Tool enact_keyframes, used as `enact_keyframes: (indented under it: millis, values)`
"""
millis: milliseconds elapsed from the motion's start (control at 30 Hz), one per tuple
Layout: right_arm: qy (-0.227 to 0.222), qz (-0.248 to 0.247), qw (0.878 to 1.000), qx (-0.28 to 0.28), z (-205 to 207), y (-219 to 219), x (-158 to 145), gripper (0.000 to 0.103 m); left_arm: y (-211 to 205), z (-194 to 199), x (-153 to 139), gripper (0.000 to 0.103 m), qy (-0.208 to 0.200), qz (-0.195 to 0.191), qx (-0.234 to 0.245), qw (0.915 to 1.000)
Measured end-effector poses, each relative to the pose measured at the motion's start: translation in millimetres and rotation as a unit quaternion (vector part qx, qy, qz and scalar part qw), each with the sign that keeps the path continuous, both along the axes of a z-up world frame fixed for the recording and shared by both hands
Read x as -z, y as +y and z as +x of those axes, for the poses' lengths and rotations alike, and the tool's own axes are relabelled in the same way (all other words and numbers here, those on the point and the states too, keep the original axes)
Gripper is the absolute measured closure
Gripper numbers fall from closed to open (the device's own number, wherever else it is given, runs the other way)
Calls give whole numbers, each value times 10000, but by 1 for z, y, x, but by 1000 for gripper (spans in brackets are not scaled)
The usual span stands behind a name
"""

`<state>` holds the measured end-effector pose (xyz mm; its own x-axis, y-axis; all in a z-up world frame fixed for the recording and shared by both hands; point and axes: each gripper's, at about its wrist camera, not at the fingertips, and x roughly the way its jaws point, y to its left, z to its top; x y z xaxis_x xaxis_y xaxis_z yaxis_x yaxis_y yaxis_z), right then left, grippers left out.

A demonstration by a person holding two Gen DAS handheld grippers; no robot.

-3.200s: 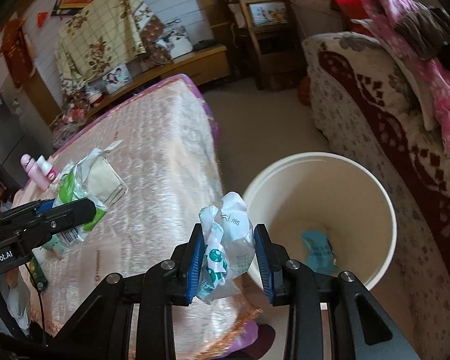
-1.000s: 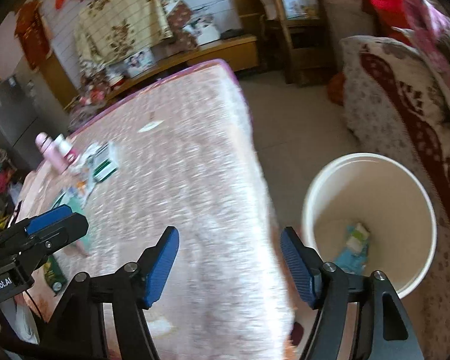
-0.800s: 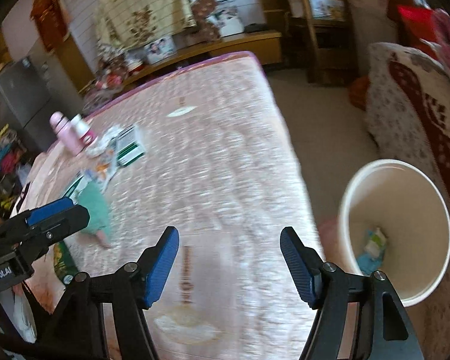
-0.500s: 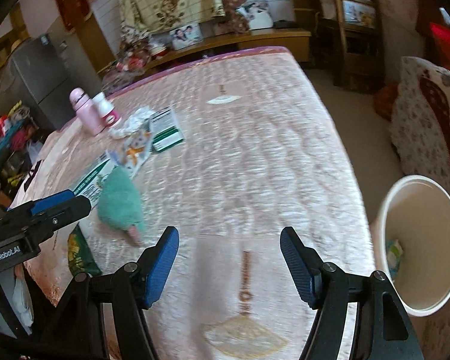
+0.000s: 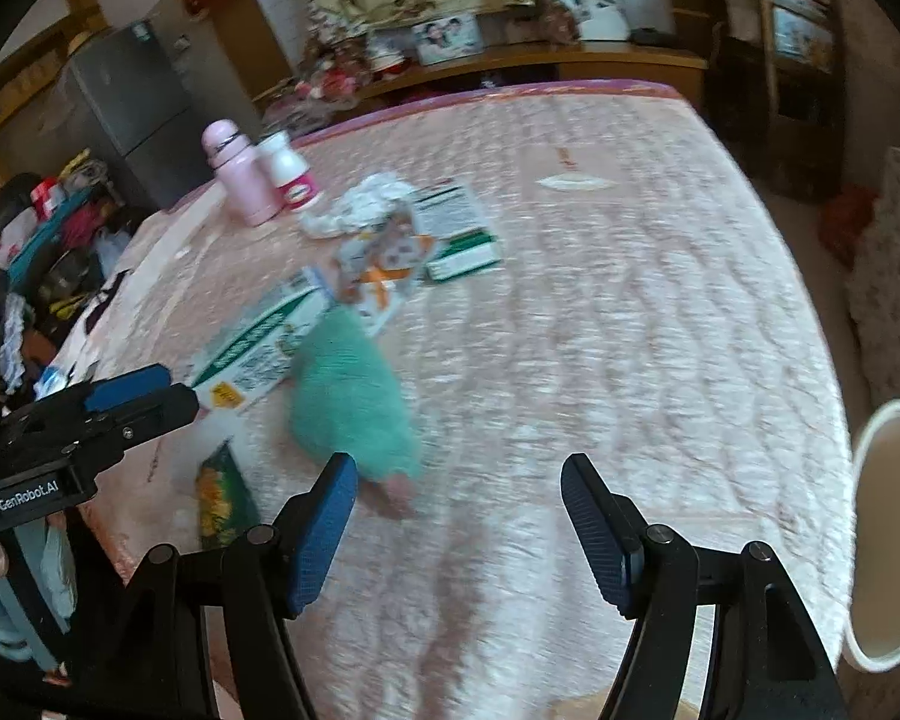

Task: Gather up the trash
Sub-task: 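Move both open tools back to the trash on the mattress, then grasp the green towel with right tool while left grasps the milk carton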

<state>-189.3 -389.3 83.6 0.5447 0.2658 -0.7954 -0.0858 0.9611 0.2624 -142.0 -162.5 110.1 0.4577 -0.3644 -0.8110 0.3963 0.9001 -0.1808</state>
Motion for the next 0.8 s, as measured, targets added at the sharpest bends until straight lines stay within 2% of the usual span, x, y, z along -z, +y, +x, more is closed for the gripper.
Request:
enact_keyframes:
  millis: [167, 333, 467, 500, 533, 567, 733, 767, 800]
  values:
    - [90, 125, 9980, -614, 22, 29, 4, 28, 18, 15, 6, 40, 110, 155, 69, 9998]
    - [257, -146, 9943, -1028, 46, 57, 17, 28, 17, 31, 12, 40, 68, 285, 250, 9993]
    - [334, -412, 9933, -1025, 59, 68, 29, 29, -1, 43, 22, 40, 22, 611, 513, 9968]
    - [328, -409, 9937, -994, 60, 67, 31, 30, -6, 47, 25, 40, 27, 695, 567, 9960]
    - [312, -374, 9941, -971, 61, 66, 32, 43, -10, 50, 28, 40, 41, 745, 599, 9954]
    - [312, -323, 9944, -960, 62, 64, 34, 50, -13, 52, 29, 40, 56, 771, 621, 9951]
    - [126, -402, 9959, -803, 51, 49, 31, 53, -29, 63, 38, 43, 181, 875, 762, 9931]
    - [94, -369, 9965, -741, 47, 43, 28, 53, -31, 64, 40, 55, 166, 925, 750, 9928]
    - [77, -307, 9973, -658, 43, 35, 25, 53, -33, 64, 41, 58, 152, 993, 740, 9922]
